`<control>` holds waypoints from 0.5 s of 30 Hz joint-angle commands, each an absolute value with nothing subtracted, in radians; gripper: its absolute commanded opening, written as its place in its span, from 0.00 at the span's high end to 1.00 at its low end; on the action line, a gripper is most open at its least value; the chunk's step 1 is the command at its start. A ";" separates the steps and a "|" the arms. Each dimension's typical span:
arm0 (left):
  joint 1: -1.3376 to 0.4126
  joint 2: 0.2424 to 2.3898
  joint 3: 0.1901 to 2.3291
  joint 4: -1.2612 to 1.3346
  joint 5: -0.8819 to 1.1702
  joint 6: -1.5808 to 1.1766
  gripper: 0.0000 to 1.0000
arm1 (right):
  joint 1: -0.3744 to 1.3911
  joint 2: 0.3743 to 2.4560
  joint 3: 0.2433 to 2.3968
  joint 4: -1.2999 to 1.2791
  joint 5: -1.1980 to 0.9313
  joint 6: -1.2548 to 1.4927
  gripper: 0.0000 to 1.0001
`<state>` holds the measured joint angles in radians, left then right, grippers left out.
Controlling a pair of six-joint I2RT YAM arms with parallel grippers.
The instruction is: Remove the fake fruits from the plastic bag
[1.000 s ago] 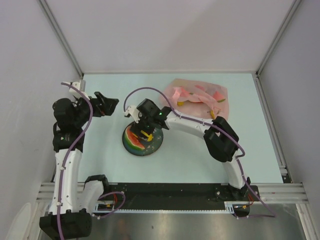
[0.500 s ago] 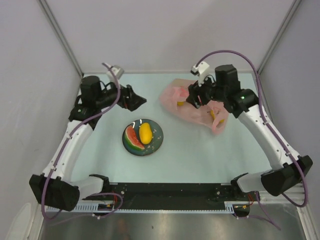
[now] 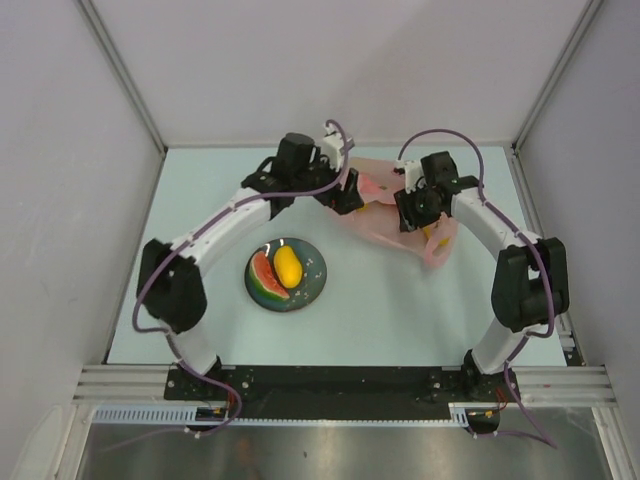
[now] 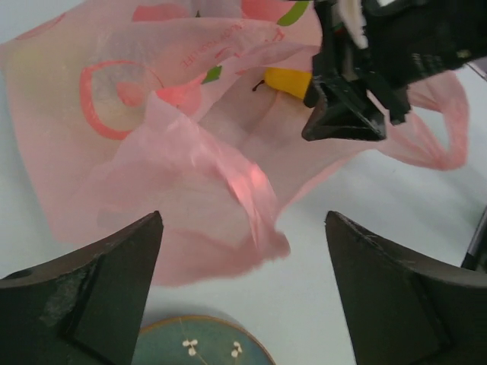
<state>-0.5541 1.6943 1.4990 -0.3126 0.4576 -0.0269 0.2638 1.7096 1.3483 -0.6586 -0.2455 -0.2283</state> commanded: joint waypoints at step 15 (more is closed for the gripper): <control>-0.581 1.746 1.546 -0.172 0.575 -0.104 1.00 | 0.173 1.848 1.362 -0.583 0.158 -0.403 0.13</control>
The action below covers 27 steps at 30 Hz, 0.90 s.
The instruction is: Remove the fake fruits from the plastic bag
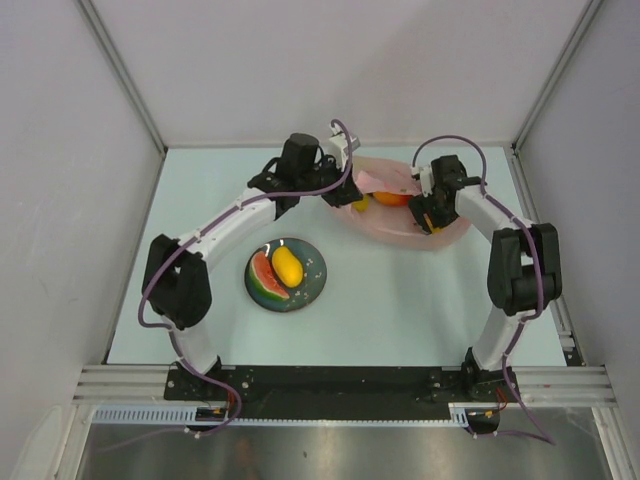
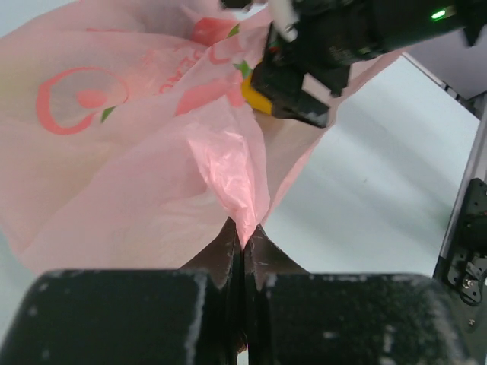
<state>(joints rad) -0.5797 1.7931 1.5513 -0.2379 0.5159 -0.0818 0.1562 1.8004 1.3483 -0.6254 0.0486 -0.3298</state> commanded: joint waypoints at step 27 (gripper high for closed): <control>-0.519 1.527 1.615 -0.245 0.523 -0.103 0.00 | 0.314 1.206 1.361 -0.772 -0.534 -0.624 0.71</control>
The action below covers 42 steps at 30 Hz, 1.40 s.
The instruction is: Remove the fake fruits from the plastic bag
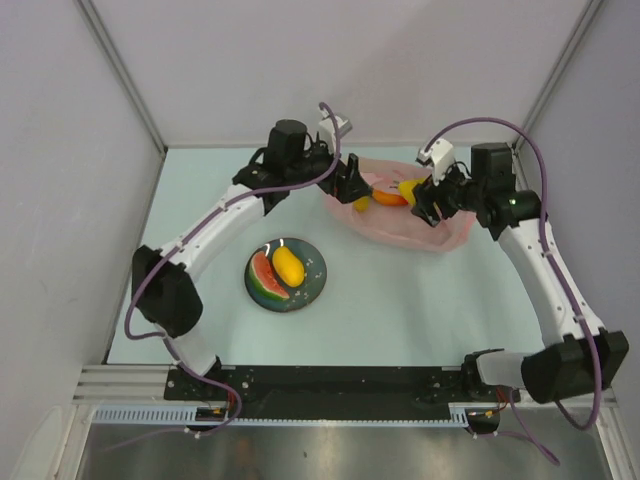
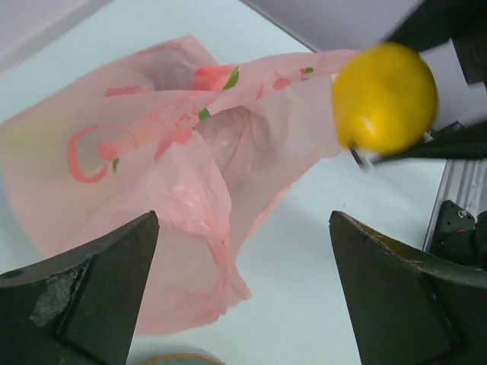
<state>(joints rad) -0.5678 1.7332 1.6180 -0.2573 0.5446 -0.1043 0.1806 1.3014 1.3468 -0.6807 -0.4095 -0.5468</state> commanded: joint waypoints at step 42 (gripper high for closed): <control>0.117 0.893 1.034 -0.268 0.672 -0.155 0.00 | 0.770 2.132 1.675 -0.385 -0.362 0.072 0.59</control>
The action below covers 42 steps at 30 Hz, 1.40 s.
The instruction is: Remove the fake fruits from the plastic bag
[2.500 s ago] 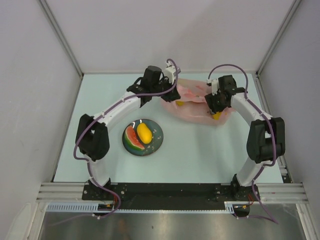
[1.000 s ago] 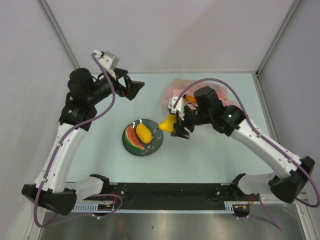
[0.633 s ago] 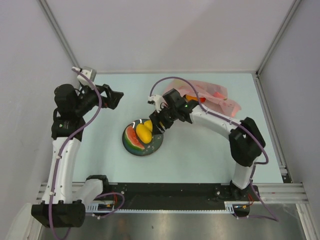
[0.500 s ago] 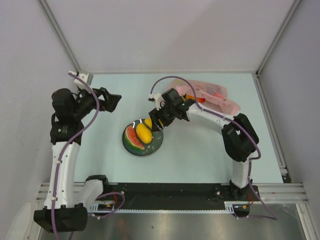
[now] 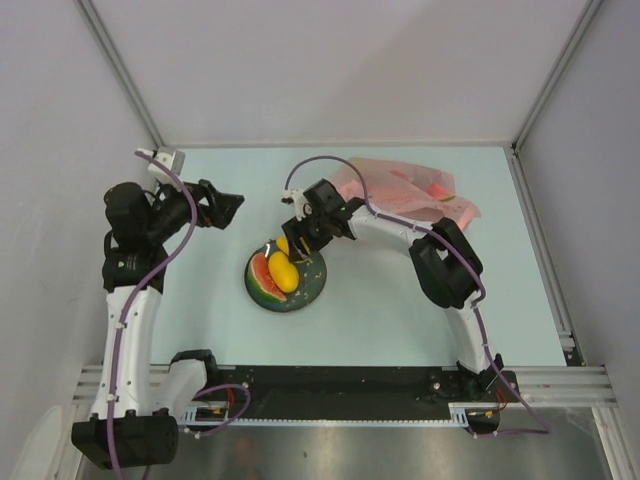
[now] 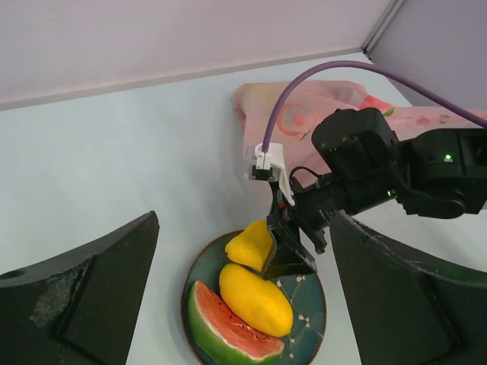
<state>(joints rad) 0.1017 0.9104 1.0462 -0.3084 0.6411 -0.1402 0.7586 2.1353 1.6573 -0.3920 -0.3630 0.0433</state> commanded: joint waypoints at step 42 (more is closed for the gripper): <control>-0.016 1.207 1.209 -0.438 0.269 -0.115 0.00 | 0.379 1.454 1.415 -0.572 -0.422 -0.144 0.06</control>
<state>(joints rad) -0.1577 1.2530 1.2472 -0.3336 0.4866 -0.0544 0.3065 1.5215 1.4574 -0.5465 -0.4465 -0.0326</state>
